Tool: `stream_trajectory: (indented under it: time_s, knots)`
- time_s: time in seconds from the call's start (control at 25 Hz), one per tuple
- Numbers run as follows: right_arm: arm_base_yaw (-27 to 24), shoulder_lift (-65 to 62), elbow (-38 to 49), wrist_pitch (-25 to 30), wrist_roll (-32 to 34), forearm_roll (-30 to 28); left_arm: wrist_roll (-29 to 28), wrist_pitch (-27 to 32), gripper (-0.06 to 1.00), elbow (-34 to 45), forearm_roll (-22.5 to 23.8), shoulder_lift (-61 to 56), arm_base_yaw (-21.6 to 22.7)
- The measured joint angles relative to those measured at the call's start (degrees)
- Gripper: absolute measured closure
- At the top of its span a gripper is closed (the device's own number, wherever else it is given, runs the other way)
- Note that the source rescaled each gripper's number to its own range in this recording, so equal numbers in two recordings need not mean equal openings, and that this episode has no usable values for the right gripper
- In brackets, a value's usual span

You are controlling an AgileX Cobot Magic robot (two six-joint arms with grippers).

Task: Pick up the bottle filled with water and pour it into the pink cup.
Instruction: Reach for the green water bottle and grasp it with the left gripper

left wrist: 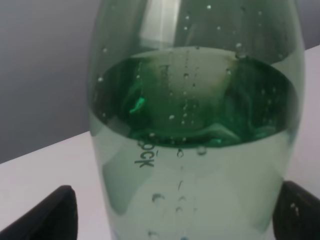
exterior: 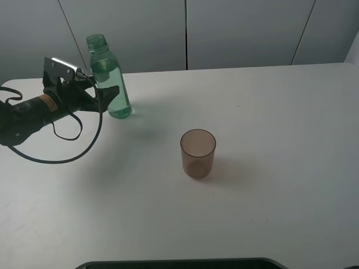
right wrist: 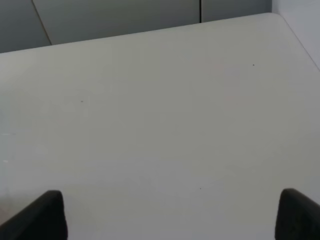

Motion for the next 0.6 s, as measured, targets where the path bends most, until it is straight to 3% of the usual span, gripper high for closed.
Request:
stream_trajectory:
  time_s: [0.6]
  knots:
    - [0.0,0.0,0.0,0.0,0.0,0.0,0.0,0.0,-0.06,-11.02,-0.73,8.43,-4.14]
